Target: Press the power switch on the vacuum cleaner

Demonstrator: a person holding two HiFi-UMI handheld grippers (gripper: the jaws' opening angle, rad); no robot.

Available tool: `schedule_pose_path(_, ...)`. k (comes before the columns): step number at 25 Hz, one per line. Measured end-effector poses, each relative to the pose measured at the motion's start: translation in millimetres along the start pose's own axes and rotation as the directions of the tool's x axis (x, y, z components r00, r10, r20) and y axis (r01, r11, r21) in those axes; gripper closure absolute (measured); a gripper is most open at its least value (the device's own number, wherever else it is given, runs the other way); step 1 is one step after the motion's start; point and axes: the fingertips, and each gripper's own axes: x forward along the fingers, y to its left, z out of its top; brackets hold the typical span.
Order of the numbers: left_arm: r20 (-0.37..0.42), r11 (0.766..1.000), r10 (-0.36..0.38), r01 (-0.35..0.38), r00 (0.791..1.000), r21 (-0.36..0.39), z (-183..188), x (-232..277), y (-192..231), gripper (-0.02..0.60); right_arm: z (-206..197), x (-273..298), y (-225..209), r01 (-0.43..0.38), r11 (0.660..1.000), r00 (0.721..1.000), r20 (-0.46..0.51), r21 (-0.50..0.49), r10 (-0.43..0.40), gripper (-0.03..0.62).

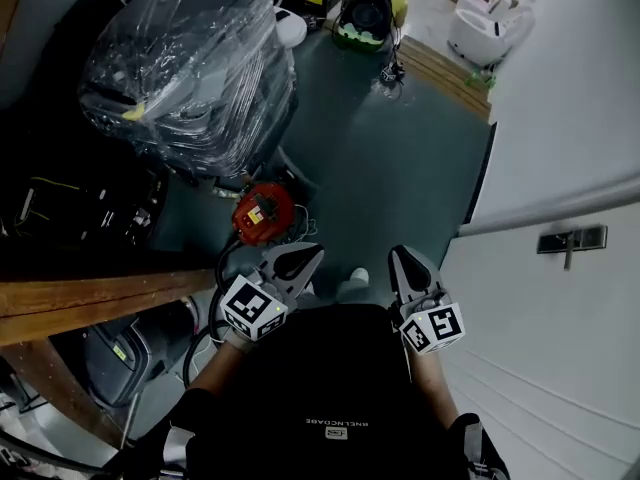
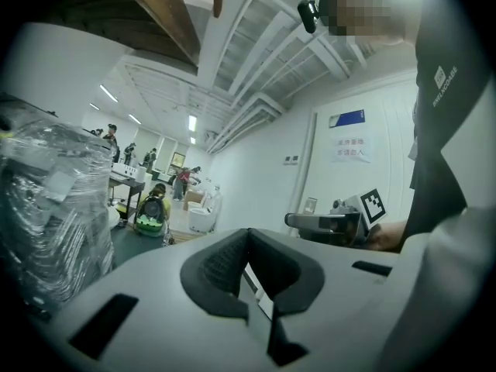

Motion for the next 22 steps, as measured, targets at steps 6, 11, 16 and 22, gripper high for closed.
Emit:
schedule_pose_path(6,0.036,0.983,0.182,-0.181,0.983,-0.043,8,-27,51,0.566,5,75,14,-0.18,0.983,0.982,-0.068,-0.028,0.178,0.54)
schedule_pose_path(11,0.063,0.939,0.338,-0.333,0.939,-0.087,11,-32,85,0.566,12,132,18,-0.337,0.94,0.937,-0.118,-0.049,0.33,0.54)
schedule_pose_path(16,0.08,0.883,0.463,-0.452,0.883,-0.129,16,-35,111,0.566,16,177,27,-0.469,0.882,0.873,-0.171,-0.043,0.456,0.54)
schedule_pose_path(22,0.076,0.767,0.632,-0.609,0.771,-0.201,4,-60,120,0.566,1,213,52,-0.63,0.776,0.754,-0.257,-0.021,0.605,0.542)
